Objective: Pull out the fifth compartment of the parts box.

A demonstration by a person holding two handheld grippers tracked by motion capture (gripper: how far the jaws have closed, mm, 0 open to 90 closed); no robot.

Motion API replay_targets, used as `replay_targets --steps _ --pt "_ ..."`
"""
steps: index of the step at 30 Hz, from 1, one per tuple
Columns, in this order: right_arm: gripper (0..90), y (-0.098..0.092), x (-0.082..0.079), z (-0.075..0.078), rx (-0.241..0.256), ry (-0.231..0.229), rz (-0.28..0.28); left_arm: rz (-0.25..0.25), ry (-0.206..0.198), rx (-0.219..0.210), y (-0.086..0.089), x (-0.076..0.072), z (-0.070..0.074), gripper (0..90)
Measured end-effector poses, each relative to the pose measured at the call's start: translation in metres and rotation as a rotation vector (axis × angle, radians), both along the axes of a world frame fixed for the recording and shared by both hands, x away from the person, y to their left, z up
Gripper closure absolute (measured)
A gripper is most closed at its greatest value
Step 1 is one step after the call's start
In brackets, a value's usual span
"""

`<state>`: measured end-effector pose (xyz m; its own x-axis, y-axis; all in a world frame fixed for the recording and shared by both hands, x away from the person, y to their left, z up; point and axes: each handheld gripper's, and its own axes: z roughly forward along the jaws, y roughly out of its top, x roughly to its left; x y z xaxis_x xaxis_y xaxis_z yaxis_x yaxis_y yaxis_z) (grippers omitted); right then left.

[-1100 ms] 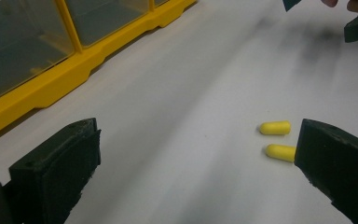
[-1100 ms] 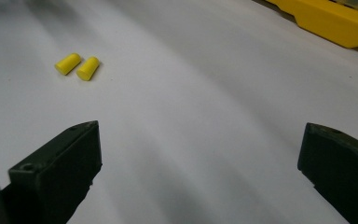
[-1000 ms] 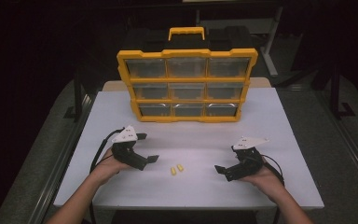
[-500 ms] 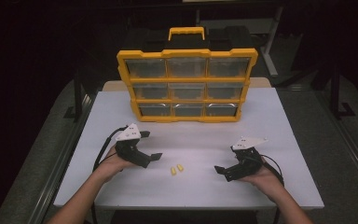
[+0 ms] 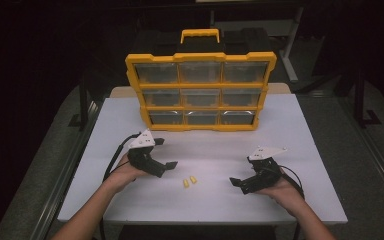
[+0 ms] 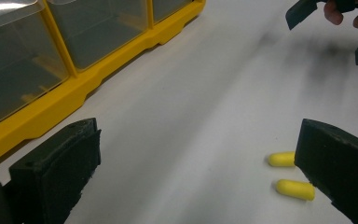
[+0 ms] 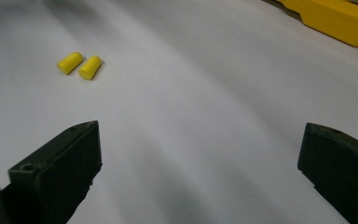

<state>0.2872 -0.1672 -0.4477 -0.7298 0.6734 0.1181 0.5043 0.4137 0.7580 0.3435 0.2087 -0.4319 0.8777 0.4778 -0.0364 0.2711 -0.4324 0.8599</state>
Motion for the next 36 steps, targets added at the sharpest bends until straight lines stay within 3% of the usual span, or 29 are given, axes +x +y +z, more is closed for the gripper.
replay_targets --steps 36 --pt "0.0 0.001 0.001 0.000 -0.001 0.001 0.010 -0.007 -0.021 -0.003 -0.016 0.013 0.005 0.0"
